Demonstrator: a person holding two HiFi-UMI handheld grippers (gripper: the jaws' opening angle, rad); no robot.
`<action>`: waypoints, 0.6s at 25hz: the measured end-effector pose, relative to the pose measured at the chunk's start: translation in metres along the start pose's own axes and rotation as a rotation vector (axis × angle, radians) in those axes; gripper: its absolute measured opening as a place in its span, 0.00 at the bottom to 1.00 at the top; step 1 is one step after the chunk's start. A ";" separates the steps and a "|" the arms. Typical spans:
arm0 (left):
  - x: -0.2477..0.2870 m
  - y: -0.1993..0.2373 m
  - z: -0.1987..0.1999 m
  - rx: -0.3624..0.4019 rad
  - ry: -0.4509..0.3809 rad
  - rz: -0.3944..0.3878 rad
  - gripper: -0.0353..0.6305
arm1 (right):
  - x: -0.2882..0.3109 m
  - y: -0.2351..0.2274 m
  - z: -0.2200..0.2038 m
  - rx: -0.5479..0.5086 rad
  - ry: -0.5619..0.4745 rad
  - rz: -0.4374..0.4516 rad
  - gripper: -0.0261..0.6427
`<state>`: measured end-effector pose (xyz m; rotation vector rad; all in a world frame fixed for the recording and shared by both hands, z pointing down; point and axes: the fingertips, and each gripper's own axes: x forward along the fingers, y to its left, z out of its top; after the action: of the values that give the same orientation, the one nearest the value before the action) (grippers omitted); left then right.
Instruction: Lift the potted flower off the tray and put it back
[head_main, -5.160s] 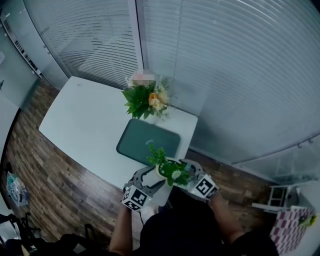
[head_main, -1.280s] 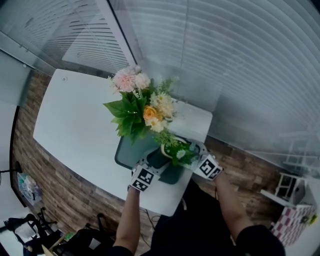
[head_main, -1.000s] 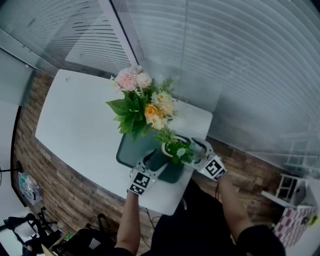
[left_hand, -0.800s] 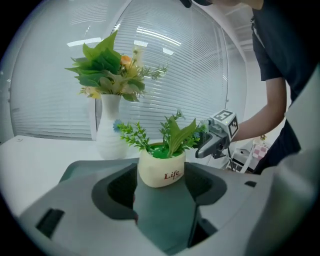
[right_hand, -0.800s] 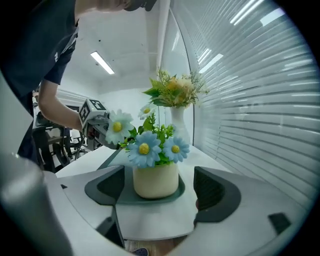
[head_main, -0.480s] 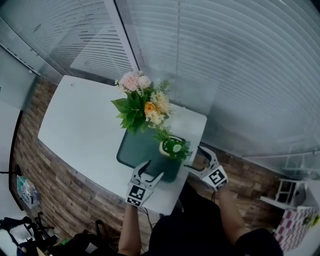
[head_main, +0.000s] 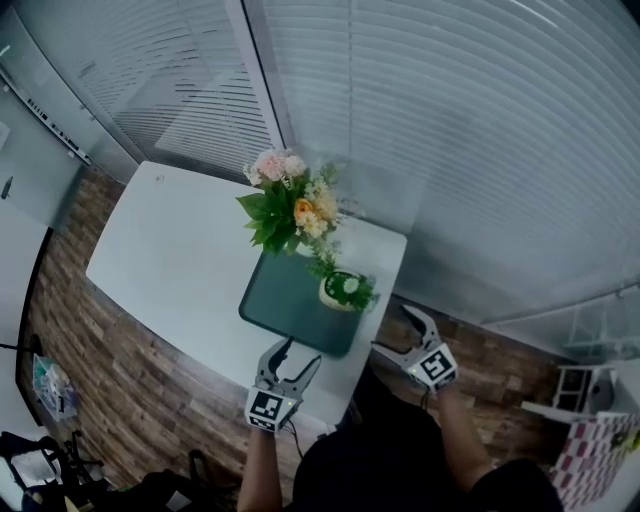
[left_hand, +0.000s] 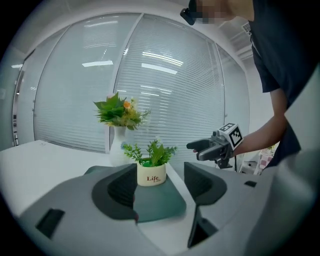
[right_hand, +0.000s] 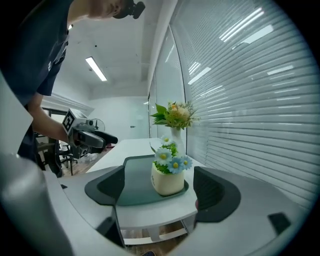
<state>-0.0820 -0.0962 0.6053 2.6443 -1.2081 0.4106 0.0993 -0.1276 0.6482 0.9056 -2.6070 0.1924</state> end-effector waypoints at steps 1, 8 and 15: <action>-0.004 -0.002 -0.002 0.004 -0.008 0.003 0.49 | -0.003 0.005 0.001 -0.008 0.008 0.001 0.64; -0.031 -0.031 -0.008 -0.026 -0.028 0.011 0.49 | -0.032 0.034 0.010 -0.021 -0.009 -0.036 0.64; -0.052 -0.053 -0.010 0.007 -0.036 -0.007 0.49 | -0.063 0.067 0.006 -0.019 0.048 -0.064 0.64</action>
<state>-0.0756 -0.0220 0.5931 2.6719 -1.2101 0.3682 0.1012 -0.0405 0.6172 0.9645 -2.5279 0.1692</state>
